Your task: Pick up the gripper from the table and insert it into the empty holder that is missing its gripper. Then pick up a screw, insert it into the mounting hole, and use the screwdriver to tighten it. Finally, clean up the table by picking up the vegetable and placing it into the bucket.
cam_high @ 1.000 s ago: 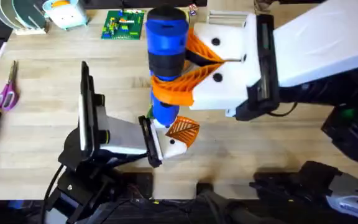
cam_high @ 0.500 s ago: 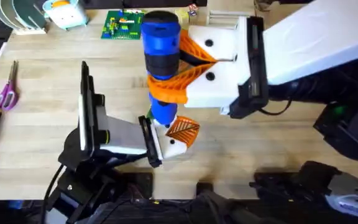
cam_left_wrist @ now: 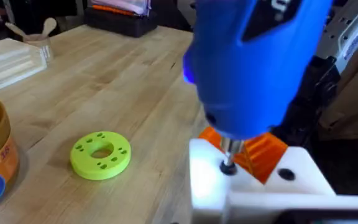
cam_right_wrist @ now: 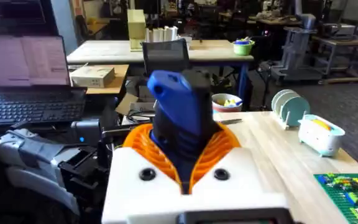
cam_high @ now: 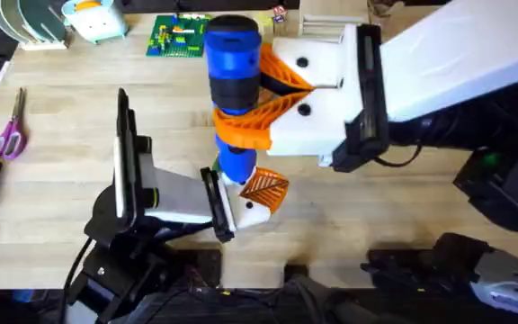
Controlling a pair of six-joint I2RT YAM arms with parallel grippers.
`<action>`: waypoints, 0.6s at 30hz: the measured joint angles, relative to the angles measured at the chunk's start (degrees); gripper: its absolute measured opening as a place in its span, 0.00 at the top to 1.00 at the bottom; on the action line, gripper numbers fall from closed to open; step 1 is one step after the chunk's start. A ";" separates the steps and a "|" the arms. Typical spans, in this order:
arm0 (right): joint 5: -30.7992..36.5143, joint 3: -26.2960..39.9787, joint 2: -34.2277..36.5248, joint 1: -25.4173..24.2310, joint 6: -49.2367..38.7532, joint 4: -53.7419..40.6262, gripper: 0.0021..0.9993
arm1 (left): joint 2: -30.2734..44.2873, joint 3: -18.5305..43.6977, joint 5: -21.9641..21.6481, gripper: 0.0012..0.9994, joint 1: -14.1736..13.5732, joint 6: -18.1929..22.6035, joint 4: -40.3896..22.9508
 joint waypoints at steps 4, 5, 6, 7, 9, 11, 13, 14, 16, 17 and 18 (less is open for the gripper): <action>0.00 0.00 -0.01 0.00 0.01 -0.01 0.98 | 0.00 0.00 0.01 0.99 0.00 0.00 0.00; 0.00 0.00 -0.01 0.00 0.02 0.00 0.98 | 0.00 0.00 0.01 0.99 0.00 0.00 0.00; 0.00 0.00 -0.01 0.00 0.02 0.00 0.98 | 0.00 0.00 0.01 0.99 0.00 0.00 0.00; 0.00 0.00 -0.01 0.00 0.02 0.00 0.98 | 0.00 0.00 0.01 0.99 0.00 0.00 0.00; 0.00 0.00 0.00 0.00 0.02 0.00 0.98 | 0.00 0.00 0.01 0.99 0.00 0.00 0.00; 0.00 0.00 -0.01 0.00 0.02 0.00 0.98 | 0.00 0.00 0.01 0.99 0.00 0.00 0.00; 0.00 0.00 -0.01 0.00 0.02 -0.02 0.98 | 0.00 0.00 0.01 0.99 0.00 0.00 0.00; 0.00 0.00 -0.01 0.00 0.02 -0.04 0.98 | 0.00 0.00 0.01 0.99 0.00 0.00 0.00; -0.01 0.00 -0.01 0.00 0.03 -0.21 0.98 | 0.00 0.00 0.01 0.99 0.00 0.00 0.00; -0.02 0.00 0.00 0.00 0.09 -0.37 0.98 | 0.00 0.00 0.01 0.99 0.00 0.00 0.00; 0.00 0.00 -0.01 0.00 0.22 -0.54 0.98 | 0.00 0.00 0.01 0.99 0.00 0.00 0.00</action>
